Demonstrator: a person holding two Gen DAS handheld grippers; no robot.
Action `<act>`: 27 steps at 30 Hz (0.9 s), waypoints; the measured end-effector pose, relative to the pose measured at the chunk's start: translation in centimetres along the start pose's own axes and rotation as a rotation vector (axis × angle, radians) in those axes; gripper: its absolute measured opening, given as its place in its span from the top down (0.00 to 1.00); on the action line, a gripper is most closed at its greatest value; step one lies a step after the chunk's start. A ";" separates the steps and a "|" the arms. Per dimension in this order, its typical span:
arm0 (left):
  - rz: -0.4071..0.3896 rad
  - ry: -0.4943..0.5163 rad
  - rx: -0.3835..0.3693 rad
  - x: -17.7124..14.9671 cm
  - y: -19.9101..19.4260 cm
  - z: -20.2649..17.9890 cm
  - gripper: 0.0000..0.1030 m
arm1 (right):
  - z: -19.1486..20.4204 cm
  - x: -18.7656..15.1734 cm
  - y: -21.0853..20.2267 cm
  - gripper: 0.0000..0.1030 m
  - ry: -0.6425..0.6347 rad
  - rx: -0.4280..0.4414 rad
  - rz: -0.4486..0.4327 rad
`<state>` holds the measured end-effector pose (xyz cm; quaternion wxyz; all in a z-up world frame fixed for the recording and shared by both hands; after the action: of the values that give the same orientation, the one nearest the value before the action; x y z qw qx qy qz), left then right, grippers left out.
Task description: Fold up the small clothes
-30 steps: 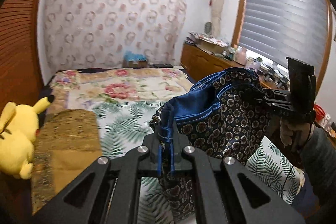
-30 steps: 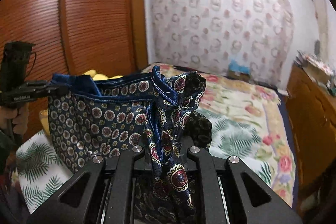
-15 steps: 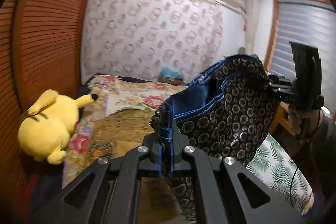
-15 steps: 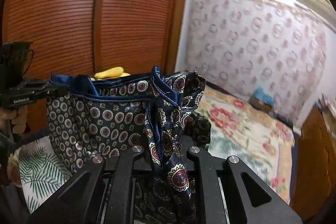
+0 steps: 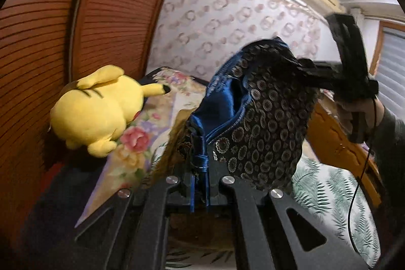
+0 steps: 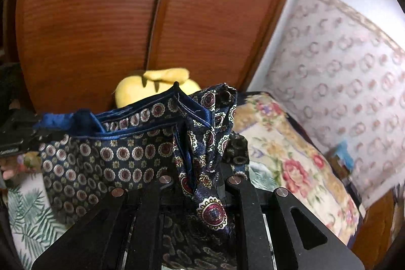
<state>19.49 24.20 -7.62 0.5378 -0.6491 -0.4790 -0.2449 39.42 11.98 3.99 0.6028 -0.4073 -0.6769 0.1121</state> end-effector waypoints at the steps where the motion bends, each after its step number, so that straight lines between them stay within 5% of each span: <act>1: 0.006 -0.002 0.008 -0.3 0.2 0.3 0.98 | 0.2 0.3 1.2 0.90 -0.003 0.009 0.006; 8: 0.049 -0.021 0.036 -1.8 0.7 1.5 0.98 | 0.9 1.6 6.2 0.86 0.007 0.035 0.030; 12: 0.062 -0.011 0.054 -2.2 0.6 1.3 0.98 | -0.9 2.5 5.9 0.53 0.095 -0.039 0.013; 13: 0.061 -0.006 0.062 -2.2 0.5 1.2 0.98 | -1.5 2.5 5.4 0.51 0.118 -0.061 -0.006; 18: 0.063 0.016 0.089 -2.3 0.2 1.1 0.96 | -2.7 0.8 4.1 0.49 0.189 -0.097 -0.017; 27: 0.101 0.047 0.117 -2.9 0.2 1.3 0.96 | 2.0 -5.5 6.4 0.50 0.309 0.058 0.080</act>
<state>18.19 24.42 -10.50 0.5976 -0.6342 -0.4461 -0.2043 39.95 12.98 -4.63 0.7063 -0.4286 -0.5559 0.0917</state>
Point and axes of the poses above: each gripper's, at about its wrist camera, not at the fingertips, and y roughly the way its jaws point, z to its left, x to its top, the point moved 5 cm from there along y, roughly the way its jaws point, and after that the axes turned 1 degree about y, right-handed, at the moved point
